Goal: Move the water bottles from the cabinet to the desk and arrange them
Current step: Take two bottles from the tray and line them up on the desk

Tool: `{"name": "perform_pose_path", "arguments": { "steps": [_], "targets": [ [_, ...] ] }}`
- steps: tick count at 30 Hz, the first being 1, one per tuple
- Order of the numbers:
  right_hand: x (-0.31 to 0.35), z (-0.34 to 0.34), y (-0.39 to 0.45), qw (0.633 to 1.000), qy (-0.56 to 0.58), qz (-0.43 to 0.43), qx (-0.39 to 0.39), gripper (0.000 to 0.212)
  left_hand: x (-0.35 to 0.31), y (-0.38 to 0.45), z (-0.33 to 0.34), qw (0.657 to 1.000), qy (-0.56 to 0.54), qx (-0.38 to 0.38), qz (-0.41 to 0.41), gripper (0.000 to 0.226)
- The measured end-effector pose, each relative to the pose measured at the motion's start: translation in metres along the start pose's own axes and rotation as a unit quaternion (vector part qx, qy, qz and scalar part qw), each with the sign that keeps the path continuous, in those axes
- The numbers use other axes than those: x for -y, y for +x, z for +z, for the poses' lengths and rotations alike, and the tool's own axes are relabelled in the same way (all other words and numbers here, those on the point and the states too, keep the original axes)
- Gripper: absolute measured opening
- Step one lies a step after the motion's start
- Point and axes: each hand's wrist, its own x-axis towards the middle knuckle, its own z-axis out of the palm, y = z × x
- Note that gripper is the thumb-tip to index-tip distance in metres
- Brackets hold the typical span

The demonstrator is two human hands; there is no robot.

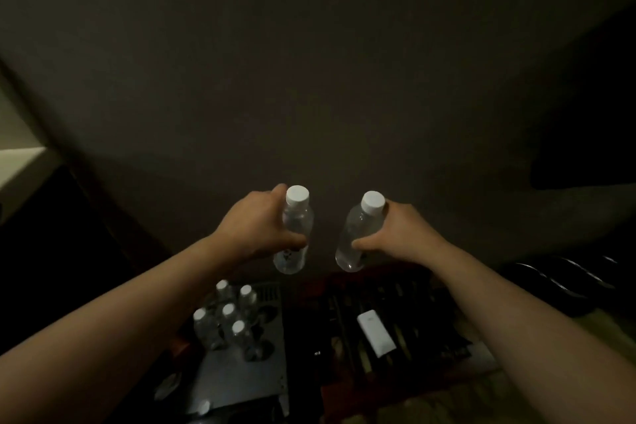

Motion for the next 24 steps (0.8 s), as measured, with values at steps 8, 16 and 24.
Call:
{"name": "perform_pose_path", "arguments": {
  "steps": [8, 16, 24],
  "targets": [
    [-0.078, -0.127, -0.117, 0.996, -0.003, 0.051, -0.079, 0.052, -0.184, 0.007, 0.029, 0.991, -0.041, 0.035, 0.12, 0.072],
    [-0.192, -0.246, -0.254, 0.977, -0.045, 0.104, -0.179, 0.043, -0.384, -0.012, 0.099, 0.965, -0.11, 0.076, 0.224, 0.058],
    [-0.293, -0.34, -0.357, 0.956, -0.05, 0.157, -0.241, 0.039, -0.564, -0.009, 0.163, 0.926, -0.127, 0.105, 0.339, 0.049]
  ]
}}
